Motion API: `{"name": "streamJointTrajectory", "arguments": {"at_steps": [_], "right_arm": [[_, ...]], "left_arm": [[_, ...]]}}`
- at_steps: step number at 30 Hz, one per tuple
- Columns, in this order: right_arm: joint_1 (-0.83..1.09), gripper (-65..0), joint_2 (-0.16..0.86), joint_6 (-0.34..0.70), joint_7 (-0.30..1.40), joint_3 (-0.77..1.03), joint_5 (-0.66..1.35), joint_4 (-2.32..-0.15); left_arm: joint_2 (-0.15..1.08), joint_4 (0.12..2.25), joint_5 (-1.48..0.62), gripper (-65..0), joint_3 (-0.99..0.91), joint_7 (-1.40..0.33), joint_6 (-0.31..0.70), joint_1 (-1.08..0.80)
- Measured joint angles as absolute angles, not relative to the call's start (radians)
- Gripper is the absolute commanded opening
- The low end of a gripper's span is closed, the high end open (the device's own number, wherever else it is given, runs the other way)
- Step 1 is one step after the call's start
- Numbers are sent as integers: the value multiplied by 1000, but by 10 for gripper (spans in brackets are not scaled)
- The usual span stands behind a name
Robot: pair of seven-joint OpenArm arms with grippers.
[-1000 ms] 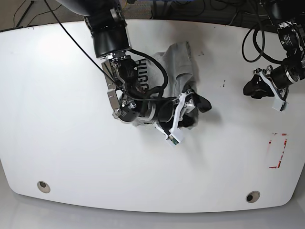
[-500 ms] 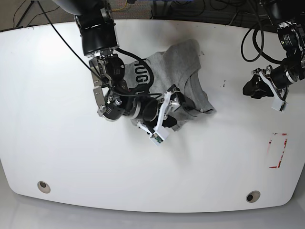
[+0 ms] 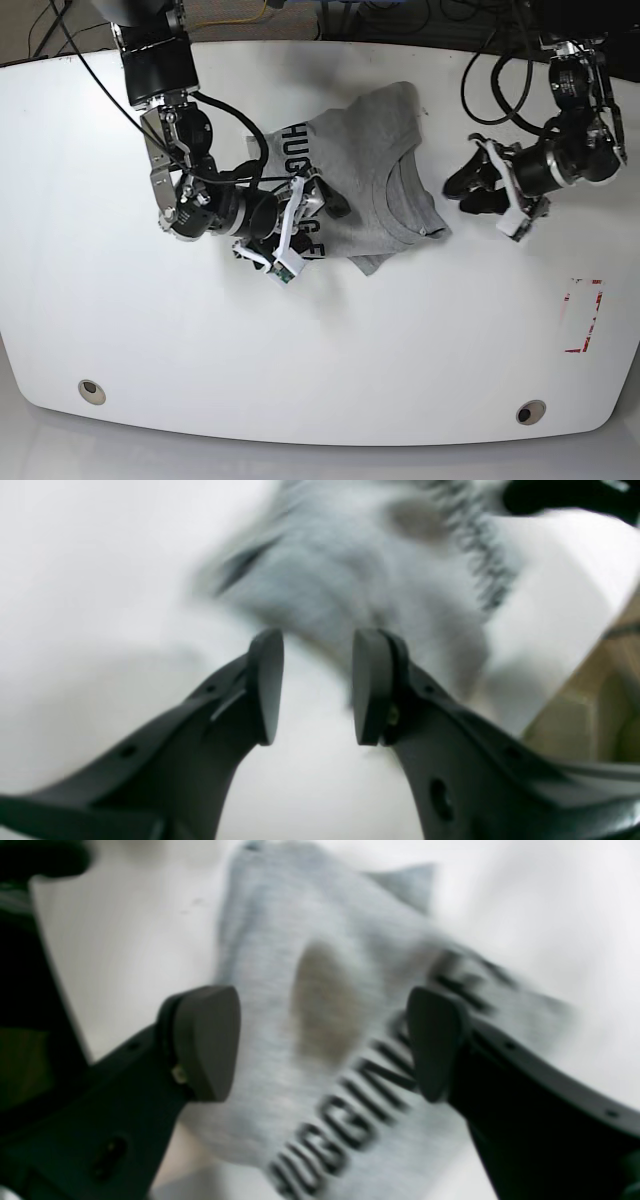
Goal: Layout the t-shirt on the table in an organized manner, then fold the t-shirt properly
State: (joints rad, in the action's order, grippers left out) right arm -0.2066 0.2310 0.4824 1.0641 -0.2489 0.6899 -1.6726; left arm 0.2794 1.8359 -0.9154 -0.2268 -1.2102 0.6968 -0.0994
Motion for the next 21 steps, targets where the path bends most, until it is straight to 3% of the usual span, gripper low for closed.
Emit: {"name": "streamJointTrajectory", "arguments": {"at_steps": [5,10,15,21], "right_arm": [[-229,-387,275,485,953,-255,693,-1655],[-263,-498,286,517,887,-255,626,-1571],[-279,-523,262,635,797,-253,495,-1459],[-279,-526,197,697,647,-256,297,-1346]], "left_arm": [[241,1866,-800,-589,-101,-1204,697,-99],[202,1857,-632,-611,-14,-1179,696,-105],[170,1856,-496,-612,73,-1104,697,-148],[147,1850,-348,-612,142,-1100,697,-171]]}}
